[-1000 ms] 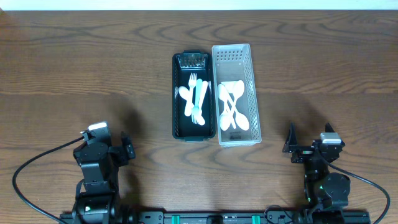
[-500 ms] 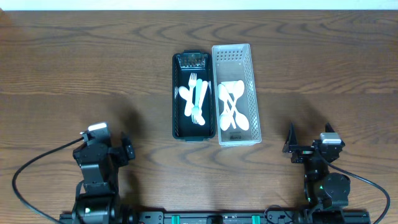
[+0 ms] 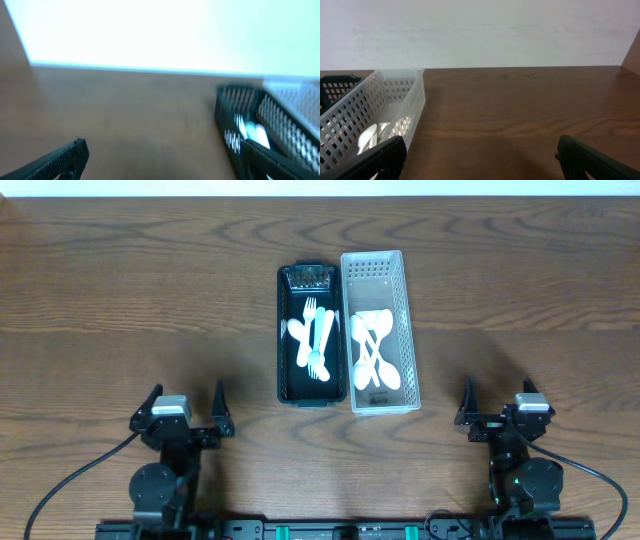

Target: Pack container

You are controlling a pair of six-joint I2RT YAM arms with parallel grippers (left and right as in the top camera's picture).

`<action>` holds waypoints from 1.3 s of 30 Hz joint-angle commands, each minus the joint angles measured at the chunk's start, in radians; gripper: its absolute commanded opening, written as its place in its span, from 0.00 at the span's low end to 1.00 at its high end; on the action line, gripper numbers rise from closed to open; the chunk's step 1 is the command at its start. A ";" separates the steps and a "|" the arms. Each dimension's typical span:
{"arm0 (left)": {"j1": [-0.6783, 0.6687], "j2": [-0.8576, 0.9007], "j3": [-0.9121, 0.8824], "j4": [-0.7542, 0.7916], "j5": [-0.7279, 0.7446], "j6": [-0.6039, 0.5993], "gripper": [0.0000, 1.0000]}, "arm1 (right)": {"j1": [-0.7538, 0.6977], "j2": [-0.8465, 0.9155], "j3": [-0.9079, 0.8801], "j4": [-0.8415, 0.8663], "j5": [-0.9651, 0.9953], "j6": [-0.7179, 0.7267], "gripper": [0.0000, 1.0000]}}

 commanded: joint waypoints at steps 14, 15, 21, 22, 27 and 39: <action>-0.003 -0.006 -0.136 0.064 0.154 0.199 0.98 | -0.005 -0.006 -0.002 -0.004 0.013 0.017 0.99; -0.003 -0.005 -0.136 0.064 0.154 0.199 0.98 | -0.005 -0.006 -0.002 -0.004 0.013 0.017 0.99; -0.003 -0.004 -0.136 0.064 0.154 0.199 0.98 | -0.005 -0.006 -0.002 -0.004 0.013 0.017 0.99; -0.003 -0.004 -0.136 0.064 0.154 0.199 0.98 | -0.005 -0.006 -0.002 -0.004 0.013 0.017 0.99; -0.003 -0.004 -0.136 0.064 0.154 0.199 0.98 | -0.005 -0.006 -0.002 -0.004 0.013 0.017 0.99; -0.003 -0.004 -0.136 0.064 0.154 0.199 0.98 | -0.005 -0.006 -0.002 -0.004 0.013 0.017 0.99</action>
